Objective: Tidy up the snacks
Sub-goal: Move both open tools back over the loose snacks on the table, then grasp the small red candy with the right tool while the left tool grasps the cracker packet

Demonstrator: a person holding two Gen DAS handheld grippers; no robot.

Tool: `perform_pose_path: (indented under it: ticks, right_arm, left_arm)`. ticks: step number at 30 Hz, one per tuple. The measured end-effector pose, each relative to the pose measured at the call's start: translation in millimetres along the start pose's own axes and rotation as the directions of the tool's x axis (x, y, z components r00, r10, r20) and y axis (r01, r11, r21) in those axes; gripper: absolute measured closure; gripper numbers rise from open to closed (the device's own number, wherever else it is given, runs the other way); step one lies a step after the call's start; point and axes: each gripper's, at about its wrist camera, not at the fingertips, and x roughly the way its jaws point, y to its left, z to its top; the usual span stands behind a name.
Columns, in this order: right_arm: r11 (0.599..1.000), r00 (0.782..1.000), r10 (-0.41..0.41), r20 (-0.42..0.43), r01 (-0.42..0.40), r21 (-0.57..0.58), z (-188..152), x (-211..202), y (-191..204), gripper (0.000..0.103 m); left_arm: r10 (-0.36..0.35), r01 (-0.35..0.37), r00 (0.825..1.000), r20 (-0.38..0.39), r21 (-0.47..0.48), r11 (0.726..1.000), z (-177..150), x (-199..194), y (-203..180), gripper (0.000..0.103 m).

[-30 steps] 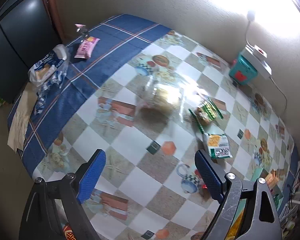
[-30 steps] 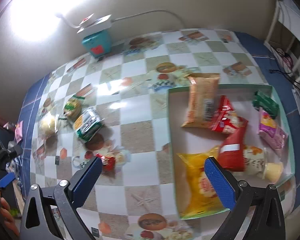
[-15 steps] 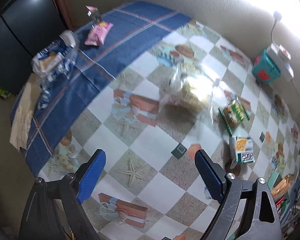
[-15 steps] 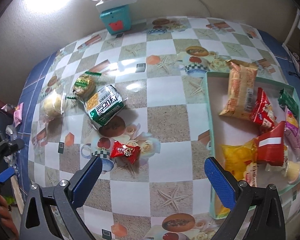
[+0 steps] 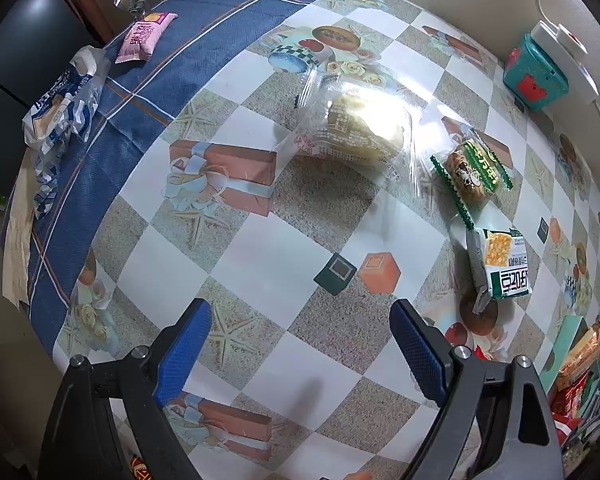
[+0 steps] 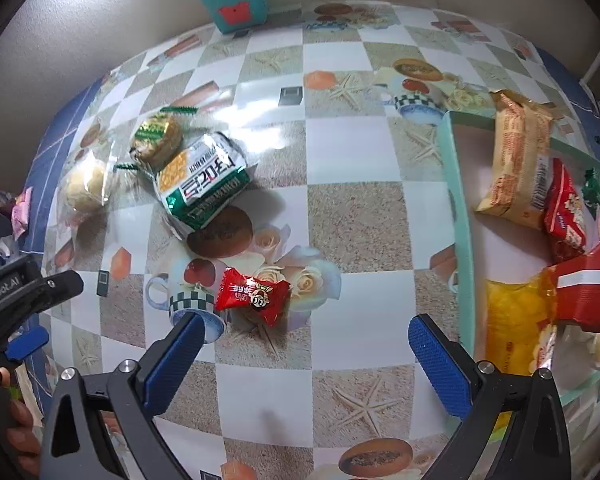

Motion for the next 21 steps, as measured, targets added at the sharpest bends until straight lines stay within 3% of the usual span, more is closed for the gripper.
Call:
perform_pose_path:
  ticks: [10, 18, 21]
  right_arm:
    - [1.000, 1.000, 0.009, -0.009, -0.009, -0.025, 1.0, 14.7, 3.2, 0.001]
    - [0.997, 1.000, 0.002, 0.009, -0.001, -0.076, 1.3, 21.0, 20.5, 0.021]
    - [0.996, 1.000, -0.003, 0.010, 0.004, -0.092, -0.5, 23.9, 25.0, 0.023]
  left_arm:
    - [-0.009, 0.009, 1.000, -0.004, -0.006, 1.000, 2.4, 2.8, 0.4, 0.012]
    - [-0.017, 0.017, 1.000, -0.004, -0.003, 1.000, 4.0, 3.7, -0.4, 0.012]
    - [-0.020, 0.020, 1.000, -0.005, -0.002, 1.000, 5.0, 4.7, -2.0, 0.012]
